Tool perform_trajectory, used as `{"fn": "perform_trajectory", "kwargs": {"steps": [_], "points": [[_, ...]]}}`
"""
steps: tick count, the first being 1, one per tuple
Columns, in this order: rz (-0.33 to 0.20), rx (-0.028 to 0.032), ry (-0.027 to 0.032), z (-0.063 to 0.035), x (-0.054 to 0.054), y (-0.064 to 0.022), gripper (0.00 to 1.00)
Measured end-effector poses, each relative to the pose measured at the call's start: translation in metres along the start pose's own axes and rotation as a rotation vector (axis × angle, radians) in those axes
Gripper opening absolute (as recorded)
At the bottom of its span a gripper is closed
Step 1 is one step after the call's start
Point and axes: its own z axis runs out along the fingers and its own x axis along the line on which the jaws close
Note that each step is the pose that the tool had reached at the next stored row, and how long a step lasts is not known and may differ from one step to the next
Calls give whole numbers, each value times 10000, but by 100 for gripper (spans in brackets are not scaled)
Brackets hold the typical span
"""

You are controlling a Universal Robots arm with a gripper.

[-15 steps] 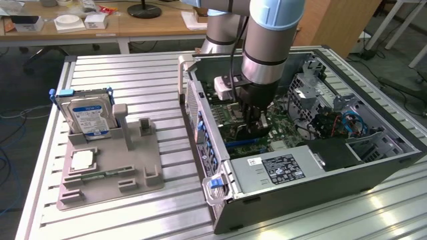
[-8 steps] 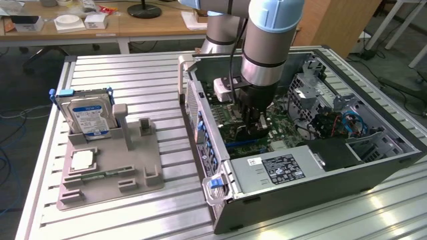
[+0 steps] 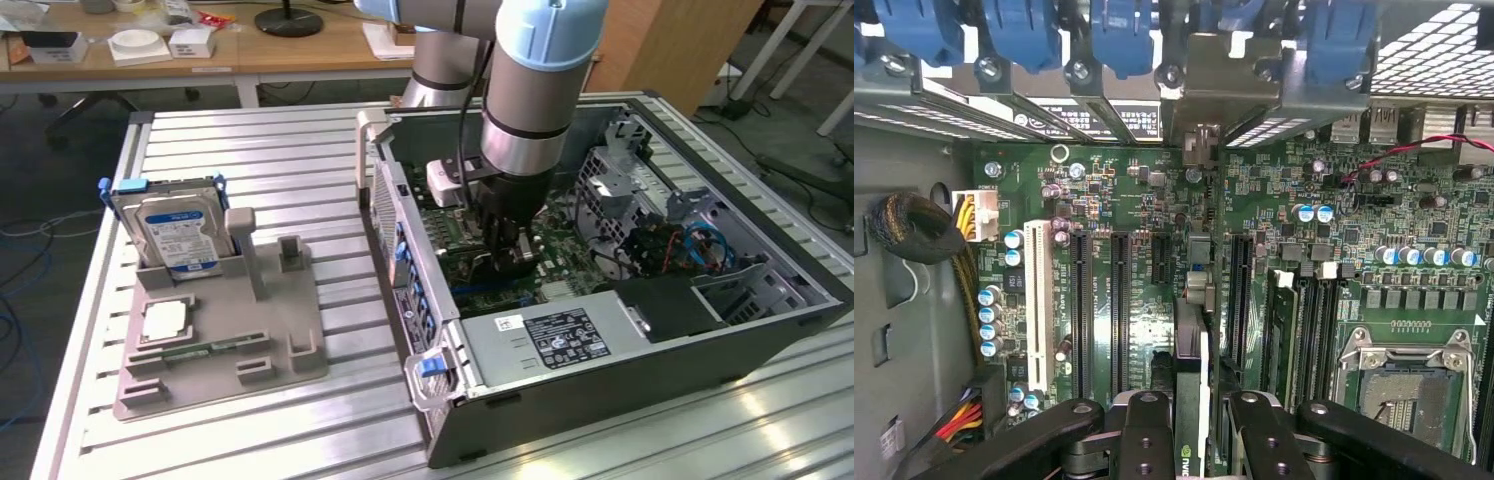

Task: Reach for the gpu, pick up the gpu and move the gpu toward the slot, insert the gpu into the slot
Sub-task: 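Insert the gpu into the slot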

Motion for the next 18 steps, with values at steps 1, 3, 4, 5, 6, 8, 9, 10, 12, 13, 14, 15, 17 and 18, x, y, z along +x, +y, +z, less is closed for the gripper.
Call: {"fn": "perform_trajectory", "kwargs": {"steps": [1,3,4,5,6,8,9,10,12,13,14,15,17,18], "points": [[0,0,0,1,0,0,26],[0,1,0,3,0,0,26],[1,2,-2,6,-2,0,26],[0,2,-1,9,-5,1,26],[1,1,1,12,-9,1,26],[1,1,0,16,-12,1,26],[0,0,0,16,-11,1,26],[0,0,0,15,-12,1,26],[1,0,1,16,-12,1,26],[0,0,1,20,-13,1,26],[1,0,1,24,-13,2,26],[0,1,1,28,-13,2,26],[0,0,3,45,-13,4,26],[0,-2,6,53,-12,5,26]]}}
